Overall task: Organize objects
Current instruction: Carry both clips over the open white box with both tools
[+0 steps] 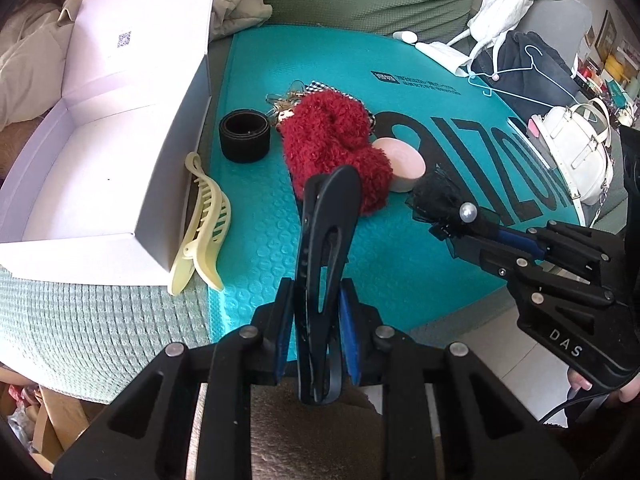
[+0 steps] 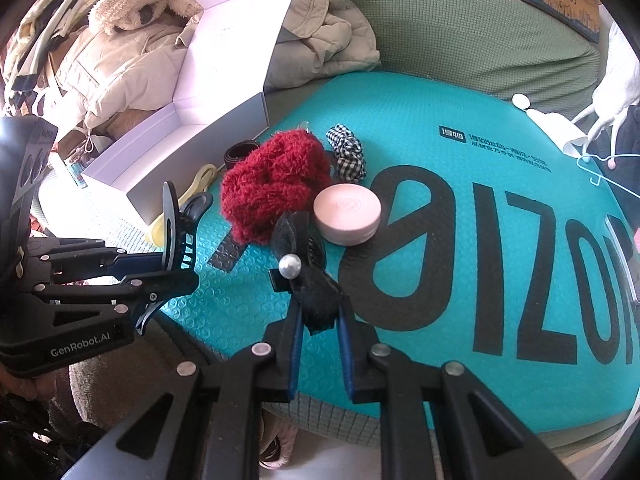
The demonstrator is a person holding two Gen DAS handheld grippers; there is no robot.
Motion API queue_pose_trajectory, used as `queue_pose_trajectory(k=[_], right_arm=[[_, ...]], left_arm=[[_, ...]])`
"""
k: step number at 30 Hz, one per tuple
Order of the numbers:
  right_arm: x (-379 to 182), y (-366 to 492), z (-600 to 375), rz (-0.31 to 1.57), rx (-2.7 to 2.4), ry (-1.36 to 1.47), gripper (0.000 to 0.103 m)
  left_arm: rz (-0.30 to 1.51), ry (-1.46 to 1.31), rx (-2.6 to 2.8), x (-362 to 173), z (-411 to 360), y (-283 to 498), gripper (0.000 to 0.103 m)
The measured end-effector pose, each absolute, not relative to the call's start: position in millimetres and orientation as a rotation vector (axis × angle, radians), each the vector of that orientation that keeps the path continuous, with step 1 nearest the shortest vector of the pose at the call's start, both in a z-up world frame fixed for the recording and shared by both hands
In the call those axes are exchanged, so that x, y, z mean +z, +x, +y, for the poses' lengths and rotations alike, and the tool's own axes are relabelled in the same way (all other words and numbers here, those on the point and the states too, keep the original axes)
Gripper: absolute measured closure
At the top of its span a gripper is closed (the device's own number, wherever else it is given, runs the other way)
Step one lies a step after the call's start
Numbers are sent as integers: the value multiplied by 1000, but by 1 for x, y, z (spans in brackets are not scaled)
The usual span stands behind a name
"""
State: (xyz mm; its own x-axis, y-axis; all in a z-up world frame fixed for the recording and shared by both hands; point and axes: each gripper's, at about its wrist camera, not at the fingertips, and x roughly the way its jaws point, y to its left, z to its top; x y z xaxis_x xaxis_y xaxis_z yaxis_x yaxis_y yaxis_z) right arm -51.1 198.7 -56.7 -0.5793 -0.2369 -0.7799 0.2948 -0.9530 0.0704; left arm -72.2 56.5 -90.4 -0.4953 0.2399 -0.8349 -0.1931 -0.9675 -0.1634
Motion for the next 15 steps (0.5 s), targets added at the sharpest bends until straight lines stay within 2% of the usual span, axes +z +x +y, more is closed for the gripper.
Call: queue_pose_trajectory(k=[15], right_arm=[[-28,-28,184,152,-2542,1139,88]], left_arm=[[-100,-1345,2606,-53,36,-41,82]])
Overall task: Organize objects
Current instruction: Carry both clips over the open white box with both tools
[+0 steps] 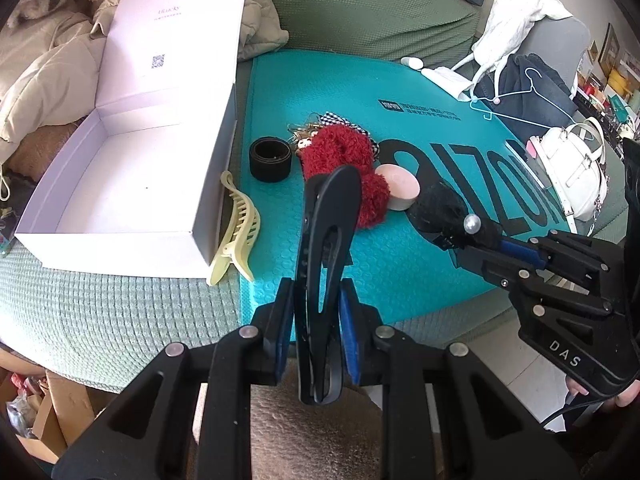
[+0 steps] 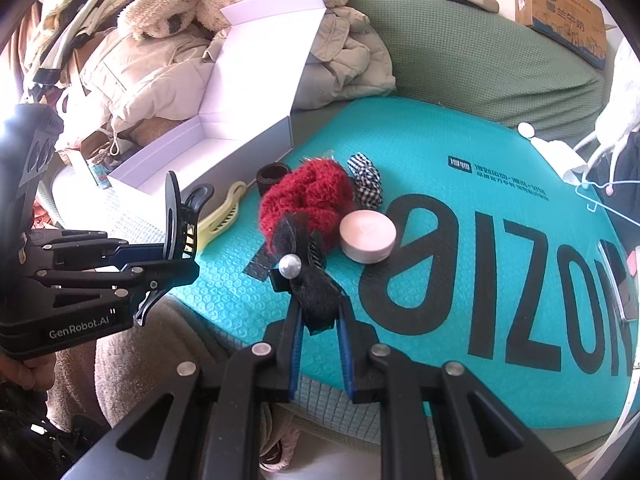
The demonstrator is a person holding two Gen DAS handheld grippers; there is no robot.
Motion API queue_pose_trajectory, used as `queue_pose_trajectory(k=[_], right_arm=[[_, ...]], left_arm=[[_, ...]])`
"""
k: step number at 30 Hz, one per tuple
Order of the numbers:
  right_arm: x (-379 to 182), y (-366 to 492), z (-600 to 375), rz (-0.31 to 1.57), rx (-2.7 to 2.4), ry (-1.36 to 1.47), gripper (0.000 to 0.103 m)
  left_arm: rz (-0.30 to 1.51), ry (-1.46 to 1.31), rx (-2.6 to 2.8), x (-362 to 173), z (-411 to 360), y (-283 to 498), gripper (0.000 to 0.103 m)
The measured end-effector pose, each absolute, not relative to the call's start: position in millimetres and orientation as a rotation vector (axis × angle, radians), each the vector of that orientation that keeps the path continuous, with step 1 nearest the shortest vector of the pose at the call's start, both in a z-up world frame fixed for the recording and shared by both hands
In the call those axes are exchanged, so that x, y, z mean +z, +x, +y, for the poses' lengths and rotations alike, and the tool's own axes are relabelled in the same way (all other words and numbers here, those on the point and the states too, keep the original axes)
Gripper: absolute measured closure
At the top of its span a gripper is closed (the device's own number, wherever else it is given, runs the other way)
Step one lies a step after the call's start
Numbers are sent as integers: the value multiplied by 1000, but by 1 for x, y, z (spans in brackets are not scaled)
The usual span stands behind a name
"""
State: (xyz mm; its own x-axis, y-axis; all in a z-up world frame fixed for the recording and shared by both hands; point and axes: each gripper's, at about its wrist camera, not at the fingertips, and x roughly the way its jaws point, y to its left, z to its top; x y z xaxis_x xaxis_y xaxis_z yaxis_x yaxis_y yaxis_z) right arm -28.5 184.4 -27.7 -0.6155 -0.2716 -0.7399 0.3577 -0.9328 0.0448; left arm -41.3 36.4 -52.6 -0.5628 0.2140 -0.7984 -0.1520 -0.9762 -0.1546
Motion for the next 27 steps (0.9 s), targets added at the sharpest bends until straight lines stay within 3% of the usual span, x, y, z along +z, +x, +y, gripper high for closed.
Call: queue_pose_trajectory(k=[27], right_arm=[[16,-20,100,262,-2335,926,88]], left_arm=[[-211,-1336,2857,-3,-58,2,82]])
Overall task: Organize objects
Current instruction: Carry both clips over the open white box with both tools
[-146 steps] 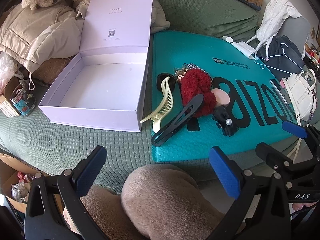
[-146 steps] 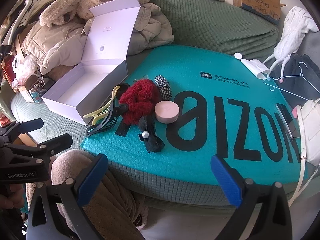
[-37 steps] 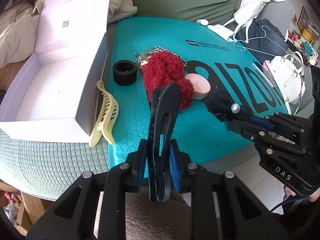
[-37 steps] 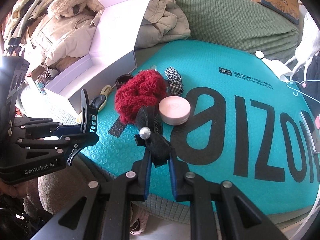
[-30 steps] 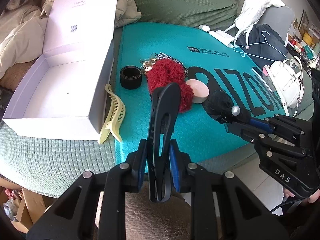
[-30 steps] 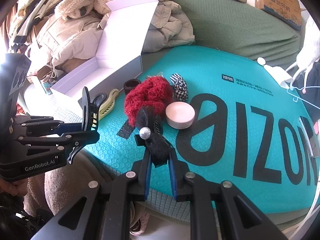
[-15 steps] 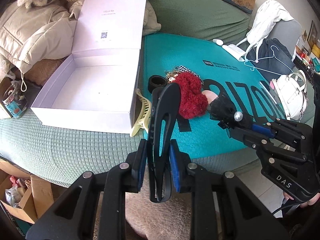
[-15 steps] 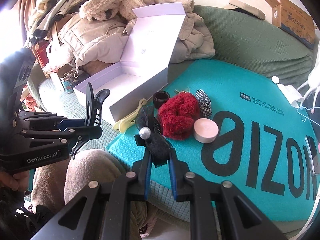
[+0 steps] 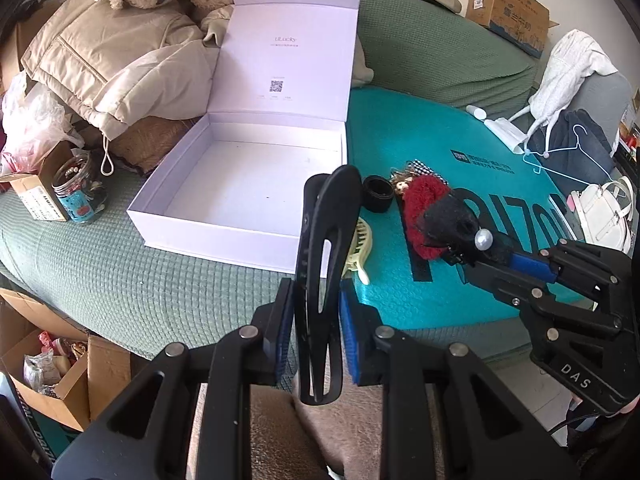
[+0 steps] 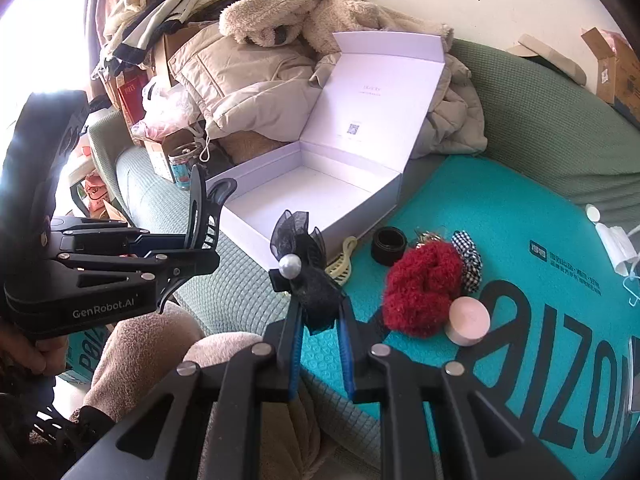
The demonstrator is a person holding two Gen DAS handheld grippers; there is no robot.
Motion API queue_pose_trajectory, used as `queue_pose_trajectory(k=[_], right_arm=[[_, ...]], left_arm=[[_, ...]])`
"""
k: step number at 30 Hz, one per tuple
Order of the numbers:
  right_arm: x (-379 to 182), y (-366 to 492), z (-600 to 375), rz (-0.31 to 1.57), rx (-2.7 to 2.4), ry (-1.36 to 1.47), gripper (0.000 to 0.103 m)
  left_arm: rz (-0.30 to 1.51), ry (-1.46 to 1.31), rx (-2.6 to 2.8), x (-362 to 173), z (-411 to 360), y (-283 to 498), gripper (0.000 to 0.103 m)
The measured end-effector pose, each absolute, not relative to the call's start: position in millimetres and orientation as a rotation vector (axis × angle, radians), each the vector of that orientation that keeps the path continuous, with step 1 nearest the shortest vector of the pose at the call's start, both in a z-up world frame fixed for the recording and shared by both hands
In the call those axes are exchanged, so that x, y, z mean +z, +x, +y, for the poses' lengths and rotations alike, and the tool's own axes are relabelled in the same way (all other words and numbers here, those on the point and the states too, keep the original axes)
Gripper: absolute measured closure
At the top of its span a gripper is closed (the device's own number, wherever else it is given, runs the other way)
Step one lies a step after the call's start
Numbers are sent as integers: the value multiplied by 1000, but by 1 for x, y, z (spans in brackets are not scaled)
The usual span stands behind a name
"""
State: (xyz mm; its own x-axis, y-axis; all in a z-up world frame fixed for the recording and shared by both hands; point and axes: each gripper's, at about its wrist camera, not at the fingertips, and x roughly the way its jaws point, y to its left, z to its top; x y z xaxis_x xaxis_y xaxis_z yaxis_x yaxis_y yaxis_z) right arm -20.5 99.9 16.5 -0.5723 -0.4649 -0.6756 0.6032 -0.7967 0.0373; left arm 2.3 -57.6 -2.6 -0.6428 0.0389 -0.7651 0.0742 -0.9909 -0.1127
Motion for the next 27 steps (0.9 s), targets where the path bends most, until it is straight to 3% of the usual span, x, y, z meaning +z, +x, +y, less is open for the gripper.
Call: queue_pose_trajectory(k=[27], right_arm=[[24,-78,38,327,-2251,878,88]], left_arm=[[198,1287,-2746,-1,-123,-59,82]])
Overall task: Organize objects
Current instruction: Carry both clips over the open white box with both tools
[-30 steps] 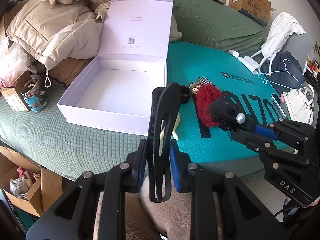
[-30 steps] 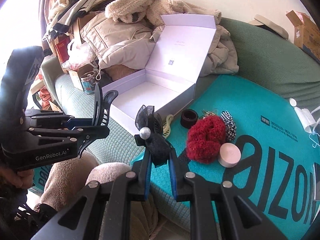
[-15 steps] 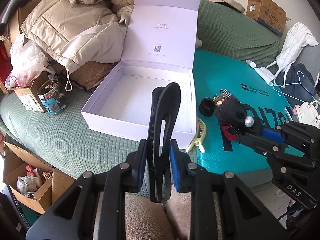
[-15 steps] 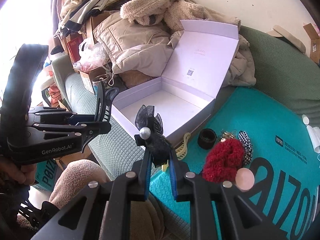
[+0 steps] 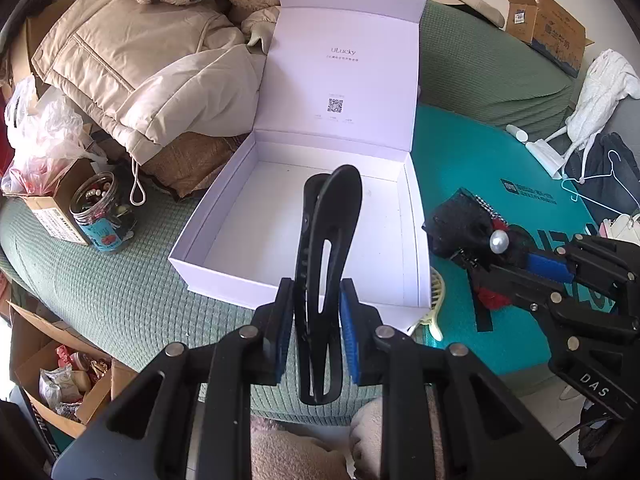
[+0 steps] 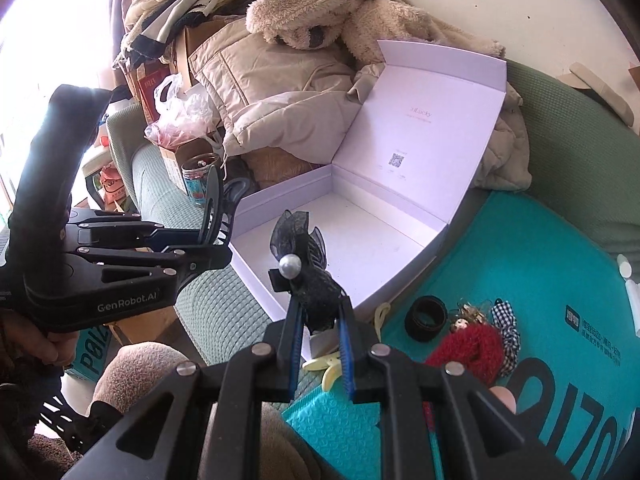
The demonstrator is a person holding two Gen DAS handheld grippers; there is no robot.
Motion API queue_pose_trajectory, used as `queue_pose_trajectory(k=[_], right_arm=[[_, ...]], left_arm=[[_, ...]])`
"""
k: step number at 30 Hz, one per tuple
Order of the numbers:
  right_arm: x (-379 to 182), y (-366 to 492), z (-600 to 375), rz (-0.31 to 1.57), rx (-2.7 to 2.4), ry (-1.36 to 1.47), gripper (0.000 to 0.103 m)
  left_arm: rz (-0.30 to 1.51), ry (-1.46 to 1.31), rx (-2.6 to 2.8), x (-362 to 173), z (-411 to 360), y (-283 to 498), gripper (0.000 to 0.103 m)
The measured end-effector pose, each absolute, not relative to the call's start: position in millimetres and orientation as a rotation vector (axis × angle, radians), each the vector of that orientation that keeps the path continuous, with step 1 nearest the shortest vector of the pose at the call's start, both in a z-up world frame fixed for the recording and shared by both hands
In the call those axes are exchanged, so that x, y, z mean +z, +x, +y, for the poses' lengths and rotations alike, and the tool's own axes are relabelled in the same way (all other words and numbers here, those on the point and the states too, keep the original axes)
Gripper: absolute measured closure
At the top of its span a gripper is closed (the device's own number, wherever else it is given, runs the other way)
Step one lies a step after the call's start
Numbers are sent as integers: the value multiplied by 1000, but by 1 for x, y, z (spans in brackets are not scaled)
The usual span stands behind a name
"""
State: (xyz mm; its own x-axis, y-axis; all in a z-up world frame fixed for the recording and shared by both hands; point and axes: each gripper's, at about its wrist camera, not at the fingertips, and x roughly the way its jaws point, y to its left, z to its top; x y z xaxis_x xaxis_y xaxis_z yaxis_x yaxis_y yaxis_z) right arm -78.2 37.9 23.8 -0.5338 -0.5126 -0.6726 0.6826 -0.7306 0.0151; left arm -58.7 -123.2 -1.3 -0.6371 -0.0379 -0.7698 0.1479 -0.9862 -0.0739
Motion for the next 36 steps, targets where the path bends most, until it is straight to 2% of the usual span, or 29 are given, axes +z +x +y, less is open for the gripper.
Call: queue_pose_trajectory(k=[21,36], right_arm=[[9,-162,10,377,-2264,878,88],[-6,-220,-1,385,-2282,901,88]], left_arm=[[128,1331,-2741,-28,-155,-155,82],[7,1378,-2734,-46,-162,-228,82]])
